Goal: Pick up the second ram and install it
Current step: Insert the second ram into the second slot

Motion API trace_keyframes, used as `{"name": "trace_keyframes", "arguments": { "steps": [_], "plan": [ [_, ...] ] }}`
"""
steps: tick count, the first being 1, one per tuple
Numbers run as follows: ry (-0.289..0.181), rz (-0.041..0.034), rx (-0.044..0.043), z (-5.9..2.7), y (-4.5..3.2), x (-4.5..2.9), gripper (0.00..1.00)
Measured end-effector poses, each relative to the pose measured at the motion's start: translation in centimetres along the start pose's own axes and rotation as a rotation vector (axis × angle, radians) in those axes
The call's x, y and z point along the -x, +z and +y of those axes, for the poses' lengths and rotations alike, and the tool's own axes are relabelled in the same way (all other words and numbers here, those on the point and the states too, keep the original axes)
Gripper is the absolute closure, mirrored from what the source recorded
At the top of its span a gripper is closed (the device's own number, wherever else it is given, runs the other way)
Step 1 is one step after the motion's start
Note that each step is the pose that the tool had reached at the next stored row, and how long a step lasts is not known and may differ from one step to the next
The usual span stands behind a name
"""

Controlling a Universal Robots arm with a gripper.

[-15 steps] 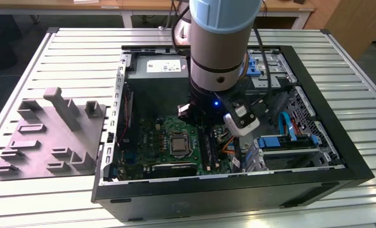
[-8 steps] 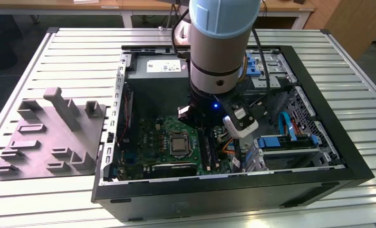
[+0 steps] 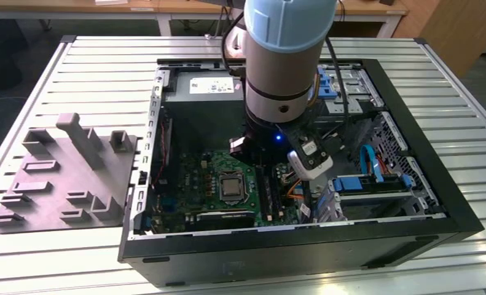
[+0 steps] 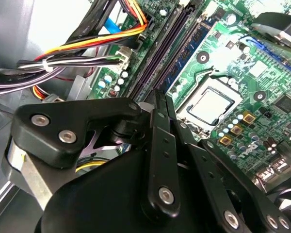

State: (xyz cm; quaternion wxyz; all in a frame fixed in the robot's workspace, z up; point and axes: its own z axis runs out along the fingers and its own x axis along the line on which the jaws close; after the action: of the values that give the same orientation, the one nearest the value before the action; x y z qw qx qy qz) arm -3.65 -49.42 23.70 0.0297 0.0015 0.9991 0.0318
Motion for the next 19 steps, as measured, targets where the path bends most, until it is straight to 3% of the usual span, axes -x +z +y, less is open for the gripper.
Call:
{"name": "trace_keyframes", "arguments": {
  "steps": [10, 19],
  "plan": [
    [-0.003, 0.0002, 0.0, -0.03, 0.6, -0.17, 0.88],
    [-0.003, 0.0003, 0.0009, -0.04, 0.69, -0.18, 0.88]
  ]
}}
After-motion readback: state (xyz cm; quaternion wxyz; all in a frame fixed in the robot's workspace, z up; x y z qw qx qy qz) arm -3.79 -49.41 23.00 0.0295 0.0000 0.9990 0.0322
